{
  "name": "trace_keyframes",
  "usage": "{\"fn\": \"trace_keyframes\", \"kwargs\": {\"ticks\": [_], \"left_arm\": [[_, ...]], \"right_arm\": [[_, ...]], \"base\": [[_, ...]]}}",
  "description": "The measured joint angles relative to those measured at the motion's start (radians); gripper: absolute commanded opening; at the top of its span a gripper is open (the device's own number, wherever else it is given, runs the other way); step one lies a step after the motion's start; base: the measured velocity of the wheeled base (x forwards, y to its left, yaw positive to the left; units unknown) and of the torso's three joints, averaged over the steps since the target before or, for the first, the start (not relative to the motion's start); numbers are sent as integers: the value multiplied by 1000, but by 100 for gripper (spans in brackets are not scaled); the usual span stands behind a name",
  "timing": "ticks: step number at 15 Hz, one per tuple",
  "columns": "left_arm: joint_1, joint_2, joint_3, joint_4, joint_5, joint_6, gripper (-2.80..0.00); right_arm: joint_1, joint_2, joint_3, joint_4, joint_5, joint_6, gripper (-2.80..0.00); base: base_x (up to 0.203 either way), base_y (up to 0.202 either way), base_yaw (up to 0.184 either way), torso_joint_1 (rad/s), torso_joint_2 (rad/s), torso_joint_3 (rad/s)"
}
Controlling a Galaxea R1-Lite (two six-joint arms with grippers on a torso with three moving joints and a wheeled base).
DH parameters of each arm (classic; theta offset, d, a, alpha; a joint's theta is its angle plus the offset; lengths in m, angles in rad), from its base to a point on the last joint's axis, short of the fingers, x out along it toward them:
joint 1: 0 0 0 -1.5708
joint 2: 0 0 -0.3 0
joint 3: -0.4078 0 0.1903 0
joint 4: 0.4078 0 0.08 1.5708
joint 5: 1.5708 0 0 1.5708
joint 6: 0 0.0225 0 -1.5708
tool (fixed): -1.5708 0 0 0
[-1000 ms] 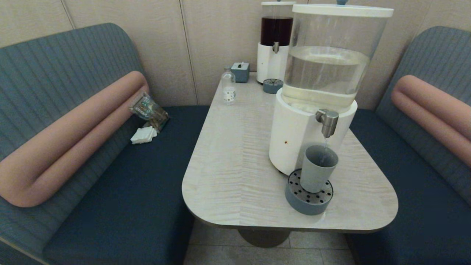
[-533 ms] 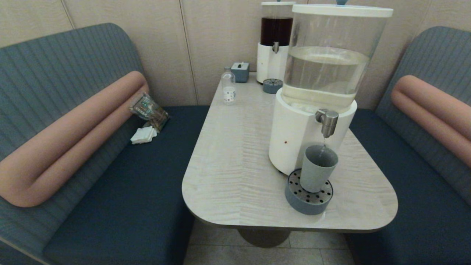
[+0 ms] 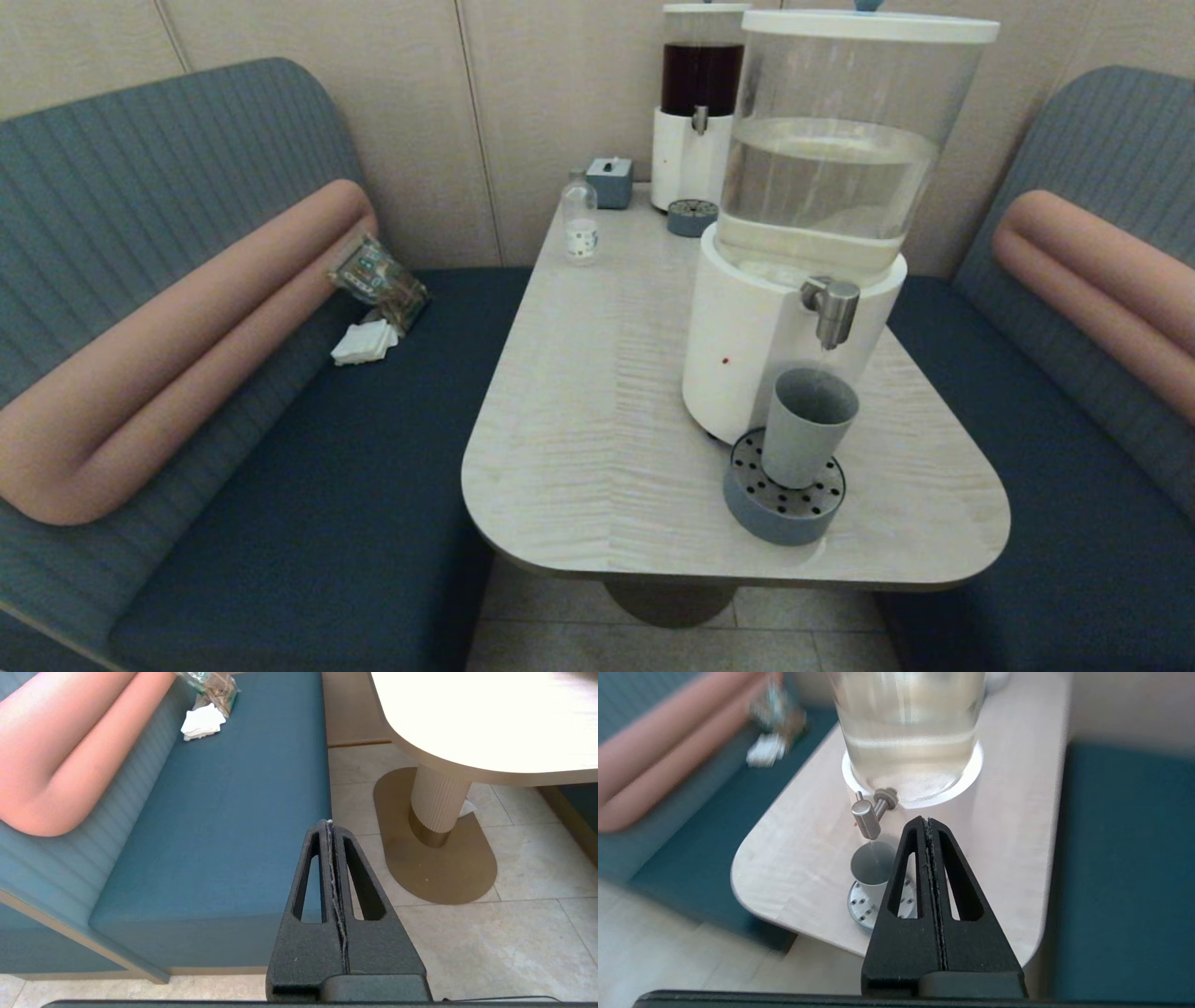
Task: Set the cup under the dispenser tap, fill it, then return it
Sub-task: Turn off the faucet
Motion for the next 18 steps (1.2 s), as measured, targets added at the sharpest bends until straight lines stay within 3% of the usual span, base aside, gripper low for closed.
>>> {"fn": "trace_keyframes", "kwargs": {"ticks": [4,9,12,18], "left_arm": [[0,0,0,0,0,0,-280],[0,0,0,0,0,0,-280],[0,0,0,0,0,0,-280],[0,0,0,0,0,0,-280]], "right_arm": [[163,255,-219,143,-136,27,-280],[413,448,-321,164,-448,13,-280],[473,524,-372,191,-501,-14,-280],[517,595,-383,188,-502,-11,-280]], "base": [[0,0,0,0,0,0],[0,0,0,0,0,0],[0,0,0,0,0,0],[0,0,0,0,0,0]]}}
